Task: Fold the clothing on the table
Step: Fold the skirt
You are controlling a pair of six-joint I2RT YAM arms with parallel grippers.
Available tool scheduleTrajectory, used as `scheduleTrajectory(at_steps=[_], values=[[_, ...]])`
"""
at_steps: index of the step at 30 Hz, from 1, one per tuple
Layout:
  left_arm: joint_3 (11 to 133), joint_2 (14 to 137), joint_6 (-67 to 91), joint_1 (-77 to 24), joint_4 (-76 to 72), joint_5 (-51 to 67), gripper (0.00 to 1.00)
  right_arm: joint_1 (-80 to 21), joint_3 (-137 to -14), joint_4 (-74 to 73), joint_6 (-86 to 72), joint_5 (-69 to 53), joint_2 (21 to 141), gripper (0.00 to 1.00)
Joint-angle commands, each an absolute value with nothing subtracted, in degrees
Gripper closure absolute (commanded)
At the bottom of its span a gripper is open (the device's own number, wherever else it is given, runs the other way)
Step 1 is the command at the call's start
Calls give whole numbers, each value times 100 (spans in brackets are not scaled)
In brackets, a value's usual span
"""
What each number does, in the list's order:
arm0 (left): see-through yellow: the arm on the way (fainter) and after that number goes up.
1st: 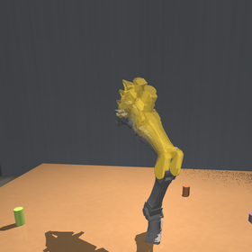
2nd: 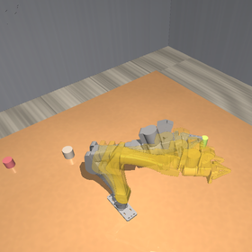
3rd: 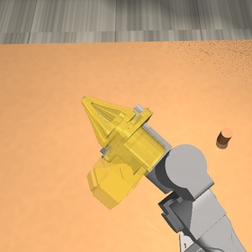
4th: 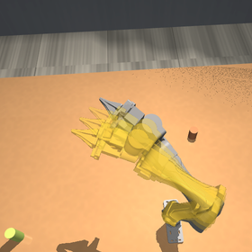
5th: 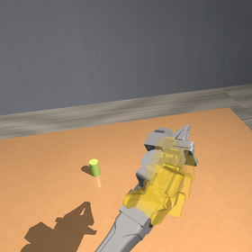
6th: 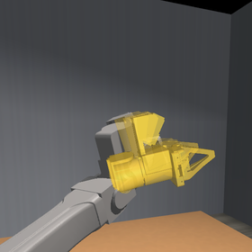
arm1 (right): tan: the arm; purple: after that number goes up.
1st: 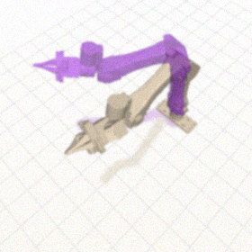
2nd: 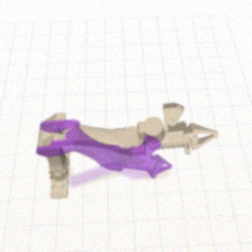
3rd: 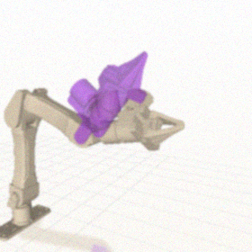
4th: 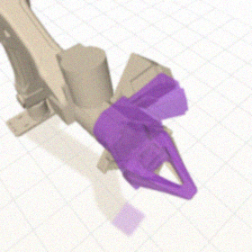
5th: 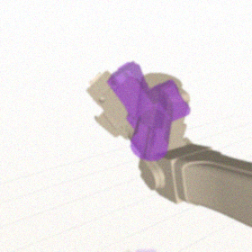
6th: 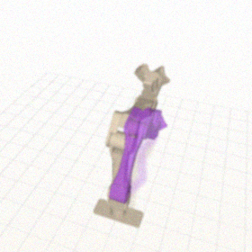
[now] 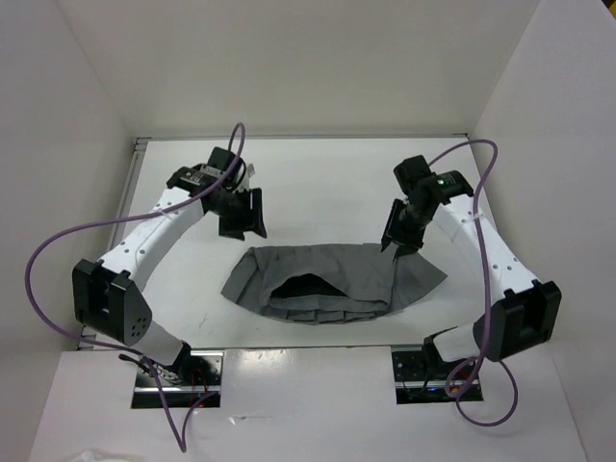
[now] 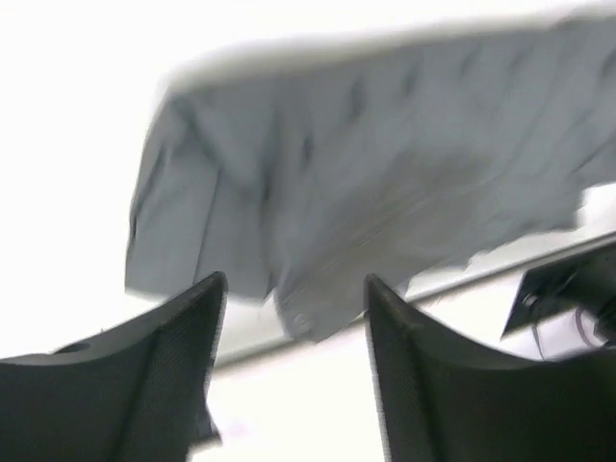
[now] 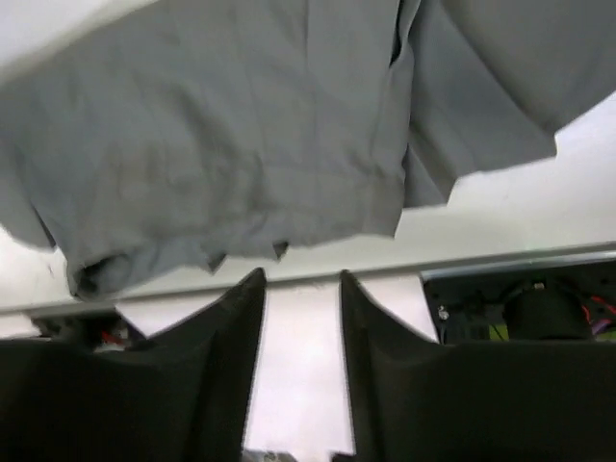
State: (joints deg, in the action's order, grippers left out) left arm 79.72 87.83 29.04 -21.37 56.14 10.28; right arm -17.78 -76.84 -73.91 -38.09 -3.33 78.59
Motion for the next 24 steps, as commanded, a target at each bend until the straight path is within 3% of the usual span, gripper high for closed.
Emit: scheduleTrajectory(at_steps=[1,2,3,6,9,15,24], values=[[8271,8840,3015,-2118,5172,965,36,-1828,-7866,-7068,-3824,210,8497,60],[8166,8911,3067,-2118,4933,1097,46,-1828,-7866,-6727,-3771,211,8612,74],[7948,8982,3120,-2118,4713,1212,70,-1828,-7814,-6593,-3771,211,8735,79],[7726,9342,3339,-2180,4123,1380,100,-1828,-7709,-6250,-3710,80,9201,95],[7594,9755,3340,-2232,3990,1485,100,-1880,-7384,-6012,-3709,79,9491,100],[7471,10825,3068,-2285,4165,1468,100,-1881,-7005,-5819,-3595,-35,10202,100],[8744,11978,2944,-1794,4289,967,100,-1881,-7742,-5502,-3358,-26,11363,100]])
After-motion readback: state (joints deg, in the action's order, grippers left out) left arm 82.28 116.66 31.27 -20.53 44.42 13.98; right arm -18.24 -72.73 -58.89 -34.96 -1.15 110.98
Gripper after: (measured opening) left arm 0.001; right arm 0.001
